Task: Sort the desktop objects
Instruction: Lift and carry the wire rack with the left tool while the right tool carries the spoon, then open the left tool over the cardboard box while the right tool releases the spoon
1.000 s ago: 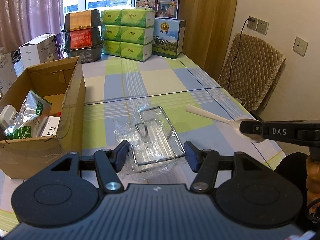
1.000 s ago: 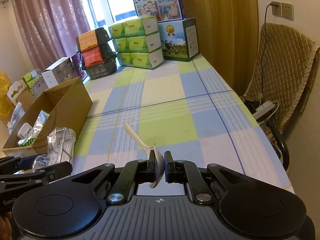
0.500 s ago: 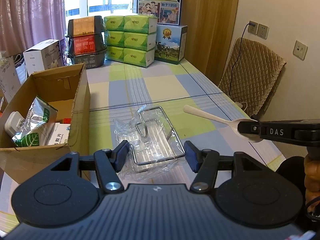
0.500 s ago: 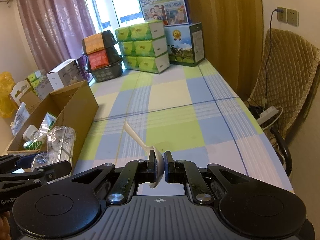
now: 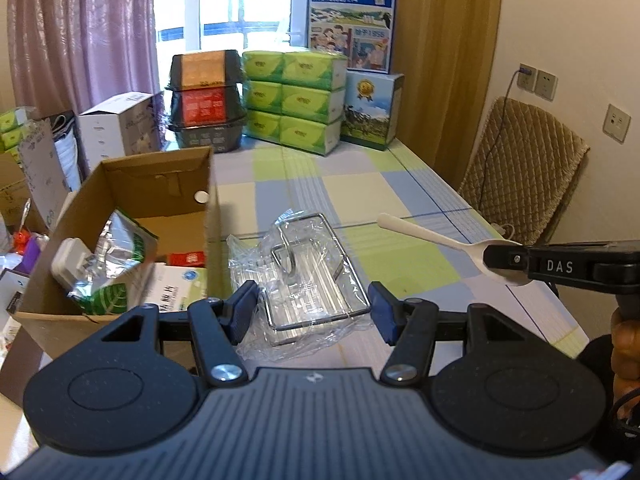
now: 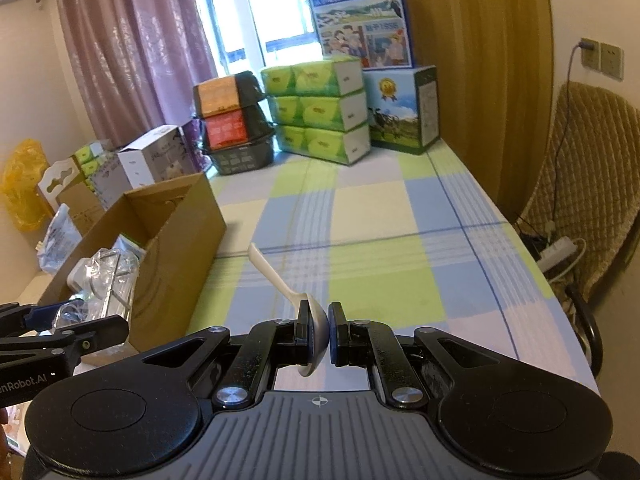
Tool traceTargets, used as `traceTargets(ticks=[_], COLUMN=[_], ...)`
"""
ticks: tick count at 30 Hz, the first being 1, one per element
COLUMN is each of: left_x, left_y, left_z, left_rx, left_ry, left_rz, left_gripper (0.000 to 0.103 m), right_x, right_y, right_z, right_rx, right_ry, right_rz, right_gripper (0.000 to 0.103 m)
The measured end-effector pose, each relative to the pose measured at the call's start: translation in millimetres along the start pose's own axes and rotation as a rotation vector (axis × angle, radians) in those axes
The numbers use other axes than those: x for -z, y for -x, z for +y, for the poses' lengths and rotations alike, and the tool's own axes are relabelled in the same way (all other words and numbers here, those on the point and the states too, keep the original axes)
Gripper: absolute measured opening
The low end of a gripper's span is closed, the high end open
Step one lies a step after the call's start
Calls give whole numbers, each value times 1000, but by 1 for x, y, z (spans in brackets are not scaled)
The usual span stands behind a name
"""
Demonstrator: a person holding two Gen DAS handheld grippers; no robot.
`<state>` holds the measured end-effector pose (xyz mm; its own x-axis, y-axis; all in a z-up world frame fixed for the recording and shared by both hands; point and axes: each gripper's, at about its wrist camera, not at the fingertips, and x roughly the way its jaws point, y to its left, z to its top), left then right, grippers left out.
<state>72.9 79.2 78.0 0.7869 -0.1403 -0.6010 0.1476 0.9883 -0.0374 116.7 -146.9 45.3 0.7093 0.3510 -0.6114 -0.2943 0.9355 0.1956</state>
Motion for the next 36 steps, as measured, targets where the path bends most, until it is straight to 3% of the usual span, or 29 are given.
traceTargets(ticks=[22, 36], left_x=[-19, -31], left_y=[27, 1], left_z=[100, 161], left_rx=[-128, -185], left_ry=[60, 69], left_rz=[-30, 4], left_gripper=[55, 55], right_x=[-39, -67], right_y=[-37, -94], right_z=[74, 143], right_rx=[-89, -191], right_ry=[81, 117], right_rz=[-42, -25], right_gripper=[4, 4])
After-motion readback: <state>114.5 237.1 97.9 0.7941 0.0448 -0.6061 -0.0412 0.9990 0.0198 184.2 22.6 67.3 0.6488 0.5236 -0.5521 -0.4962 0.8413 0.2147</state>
